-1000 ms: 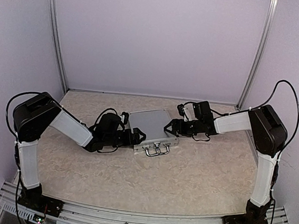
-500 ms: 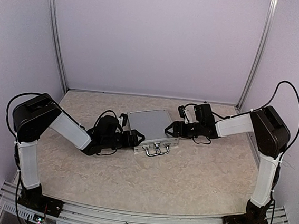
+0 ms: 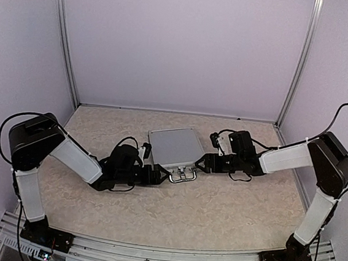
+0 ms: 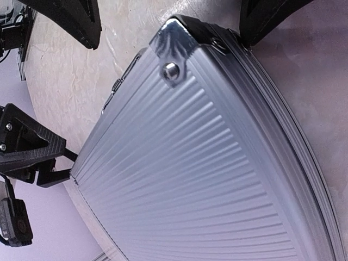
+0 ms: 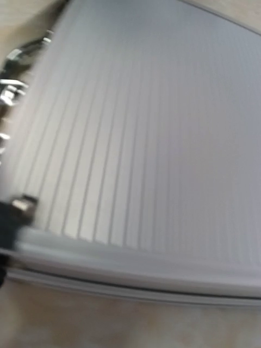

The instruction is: Pack up texas hold em set

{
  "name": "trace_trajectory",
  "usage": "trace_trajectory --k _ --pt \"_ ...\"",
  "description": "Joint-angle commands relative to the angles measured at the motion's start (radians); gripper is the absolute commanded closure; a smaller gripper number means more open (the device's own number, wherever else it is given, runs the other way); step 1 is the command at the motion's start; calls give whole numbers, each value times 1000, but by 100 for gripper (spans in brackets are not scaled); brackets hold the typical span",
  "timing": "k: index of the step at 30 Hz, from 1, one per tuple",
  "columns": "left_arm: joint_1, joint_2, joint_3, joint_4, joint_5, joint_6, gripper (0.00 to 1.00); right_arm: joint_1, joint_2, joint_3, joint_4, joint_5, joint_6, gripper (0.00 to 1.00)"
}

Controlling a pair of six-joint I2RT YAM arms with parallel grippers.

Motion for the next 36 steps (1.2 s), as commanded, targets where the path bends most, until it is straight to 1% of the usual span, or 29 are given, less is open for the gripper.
trace_trajectory --k 1,5,15,21,23,25,26,36 --pt "-73 -35 -13 -43 24 6 13 83 -91 -62 -46 -42 21 30" --pt "-98 -52 -16 -63 -2 11 13 111 -131 -91 -61 0 15 30" --pt "-105 -151 -34 -97 -48 16 12 117 -243 -154 -81 41 28 30" --pt "-109 -197 -58 -129 -97 21 8 155 -301 -151 -119 100 39 26" --pt "-107 -209 -61 -135 -106 25 7 172 -288 -126 -131 88 40 24" --pt "-109 -211 -59 -137 -107 26 2 189 -259 -92 -151 90 38 22" --pt "-109 -212 -59 -136 -106 26 1 197 -240 -77 -156 92 36 22" --pt "-110 -222 -76 -133 -143 22 1 219 -72 20 -152 80 59 19"
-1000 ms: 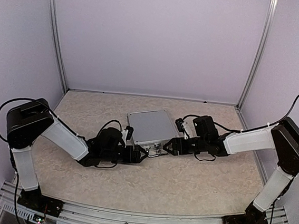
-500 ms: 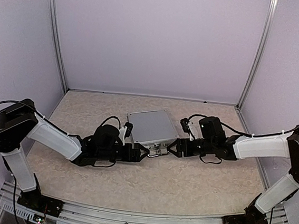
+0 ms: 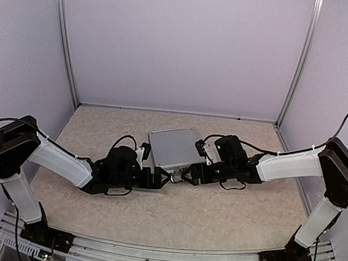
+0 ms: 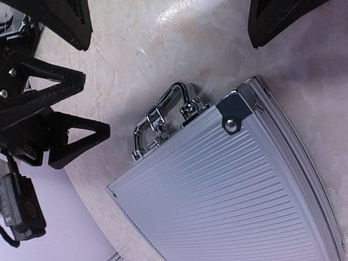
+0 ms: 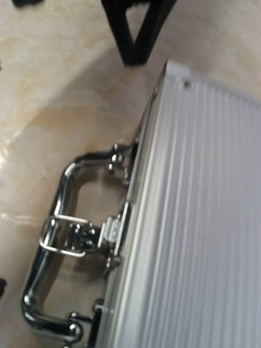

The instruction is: Pack up texas hold em set

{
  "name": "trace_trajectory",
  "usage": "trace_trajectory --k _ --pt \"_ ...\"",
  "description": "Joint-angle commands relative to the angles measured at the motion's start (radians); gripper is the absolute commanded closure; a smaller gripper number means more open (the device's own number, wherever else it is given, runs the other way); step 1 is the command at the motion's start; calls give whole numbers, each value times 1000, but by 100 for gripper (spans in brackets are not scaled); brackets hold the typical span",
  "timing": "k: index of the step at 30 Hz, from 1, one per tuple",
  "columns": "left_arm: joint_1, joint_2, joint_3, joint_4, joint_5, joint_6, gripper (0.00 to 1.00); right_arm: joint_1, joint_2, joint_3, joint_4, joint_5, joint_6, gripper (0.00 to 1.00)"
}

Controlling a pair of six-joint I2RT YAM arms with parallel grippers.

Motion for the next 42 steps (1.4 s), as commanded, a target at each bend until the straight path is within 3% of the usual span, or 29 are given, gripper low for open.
trace_trajectory --k 1,15,42 --pt "-7 -36 -24 -7 -26 10 1 13 69 56 -18 2 11 18" --pt "-8 -65 -57 -5 -44 17 1 13 230 177 -33 -7 6 18" --pt "-3 -36 -18 -29 -47 36 1 14 197 186 18 -177 50 18"
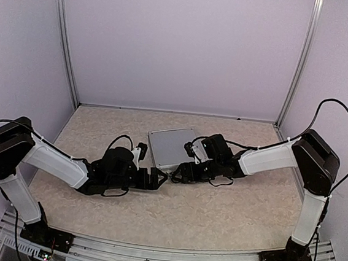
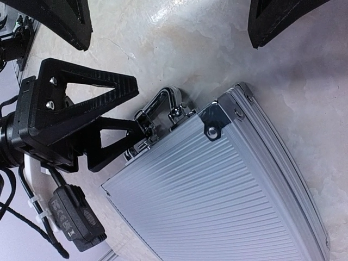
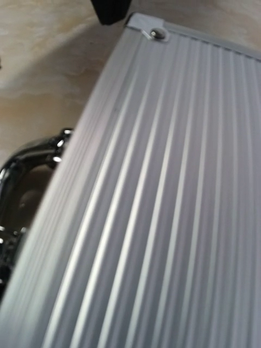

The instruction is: Pack up texas hold em set

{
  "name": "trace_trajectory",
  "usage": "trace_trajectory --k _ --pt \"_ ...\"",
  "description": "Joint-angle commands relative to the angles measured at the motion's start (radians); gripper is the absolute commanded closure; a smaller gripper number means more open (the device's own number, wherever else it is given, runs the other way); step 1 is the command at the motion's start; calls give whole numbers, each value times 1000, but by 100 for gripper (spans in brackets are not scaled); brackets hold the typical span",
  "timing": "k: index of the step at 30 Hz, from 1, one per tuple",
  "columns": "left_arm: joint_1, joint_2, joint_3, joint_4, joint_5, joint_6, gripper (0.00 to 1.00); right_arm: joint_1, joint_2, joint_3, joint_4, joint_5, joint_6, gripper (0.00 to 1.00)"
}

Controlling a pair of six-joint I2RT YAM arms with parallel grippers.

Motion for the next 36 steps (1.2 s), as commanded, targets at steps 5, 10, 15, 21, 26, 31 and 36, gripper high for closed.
trace_trajectory --k 5,10,15,21,26,31,36 --pt "-3 6 24 -22 -13 20 1 17 -64 4 42 -104 31 18" --pt "-3 4 23 -20 -11 17 1 16 -96 -11 57 -96 51 17" --pt "-5 3 14 -12 -7 10 1 14 -104 -14 72 -90 57 17" --pt "-5 -5 -2 -7 -7 4 1 15 -112 -5 50 -74 38 17" --pt "-6 -18 -15 -5 -10 0 1 16 -125 12 -27 -43 -29 17" --pt "-9 -17 -18 -1 -8 -6 1 16 -148 2 -113 26 -132 23" --pt "-12 -16 -16 0 -7 -7 1 15 -197 -26 -180 137 -263 65"
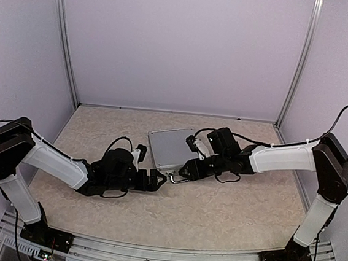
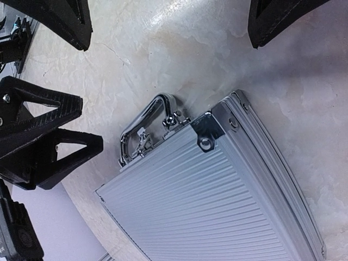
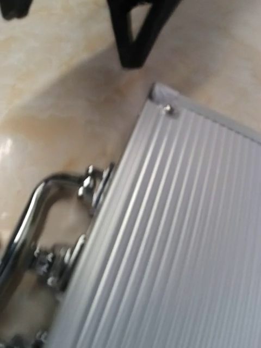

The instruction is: Pack up texas hold em set

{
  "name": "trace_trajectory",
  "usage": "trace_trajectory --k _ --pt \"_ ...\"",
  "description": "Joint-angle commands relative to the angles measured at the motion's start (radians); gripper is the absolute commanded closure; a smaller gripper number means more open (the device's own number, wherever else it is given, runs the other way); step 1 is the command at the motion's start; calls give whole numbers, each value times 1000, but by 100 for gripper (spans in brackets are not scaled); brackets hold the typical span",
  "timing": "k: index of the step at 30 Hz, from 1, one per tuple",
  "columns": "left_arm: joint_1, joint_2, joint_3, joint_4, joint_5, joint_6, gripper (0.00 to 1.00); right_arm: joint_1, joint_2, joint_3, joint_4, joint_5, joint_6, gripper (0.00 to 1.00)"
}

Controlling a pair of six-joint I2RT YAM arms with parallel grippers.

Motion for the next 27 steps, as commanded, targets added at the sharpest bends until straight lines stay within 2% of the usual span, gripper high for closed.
trace_trajectory --k 1,2,7,12,19,27 --pt "-10 -15 -6 12 -5 -2 1 7 -71 -21 -88 129 -161 83" --pt "-10 -13 -4 12 -5 -2 1 7 -76 -26 -102 157 -196 100" --pt "-13 -9 7 6 -1 0 1 8 -63 -25 -146 268 -363 100" --pt "-16 -11 8 3 -5 -3 1 11 -33 -41 -107 271 -498 100" --pt "-18 -25 -4 -5 -13 -2 1 34 30 -2 -75 259 -555 100" --pt "-18 -47 -21 -15 -32 6 1 70 116 78 -77 341 -574 100"
